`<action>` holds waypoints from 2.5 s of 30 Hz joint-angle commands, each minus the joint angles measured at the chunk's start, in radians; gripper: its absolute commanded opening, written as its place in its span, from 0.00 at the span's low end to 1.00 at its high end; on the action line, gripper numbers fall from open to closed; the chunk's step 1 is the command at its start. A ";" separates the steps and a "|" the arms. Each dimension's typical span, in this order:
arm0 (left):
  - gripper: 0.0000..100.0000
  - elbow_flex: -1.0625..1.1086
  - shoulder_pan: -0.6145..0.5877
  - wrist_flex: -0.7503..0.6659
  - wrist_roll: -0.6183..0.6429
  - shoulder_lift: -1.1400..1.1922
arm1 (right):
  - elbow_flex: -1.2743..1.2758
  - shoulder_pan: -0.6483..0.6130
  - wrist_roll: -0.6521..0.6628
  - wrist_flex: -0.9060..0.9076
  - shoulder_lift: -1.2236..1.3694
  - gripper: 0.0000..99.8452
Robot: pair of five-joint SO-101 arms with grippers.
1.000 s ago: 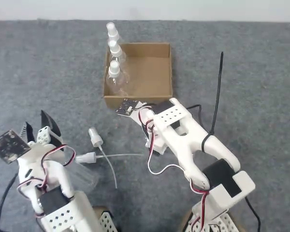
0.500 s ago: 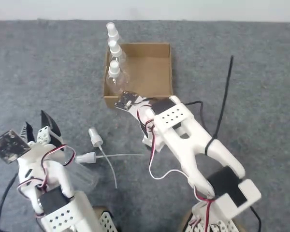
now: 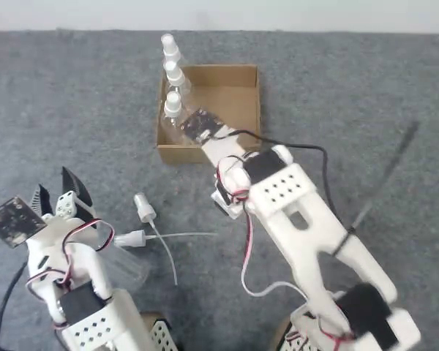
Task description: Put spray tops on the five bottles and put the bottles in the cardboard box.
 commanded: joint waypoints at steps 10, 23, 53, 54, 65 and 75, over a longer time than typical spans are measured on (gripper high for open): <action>0.17 -0.084 0.012 -0.023 0.012 -0.015 | 0.209 0.007 -0.255 -0.107 -0.300 0.03; 0.21 -0.358 0.075 0.319 -0.046 -0.006 | 0.431 0.015 -0.275 -0.321 -0.464 0.03; 0.21 -0.509 0.252 0.539 -0.402 0.253 | 0.443 0.102 -0.275 -0.360 -0.464 0.03; 0.21 -0.524 0.261 0.546 -0.413 0.301 | 0.443 0.102 -0.275 -0.360 -0.464 0.03; 0.22 -0.616 0.347 0.601 -0.446 0.612 | 0.443 0.104 -0.275 -0.360 -0.464 0.03; 0.22 -0.679 0.393 0.595 -0.232 0.888 | 0.442 0.130 -0.275 -0.360 -0.470 0.03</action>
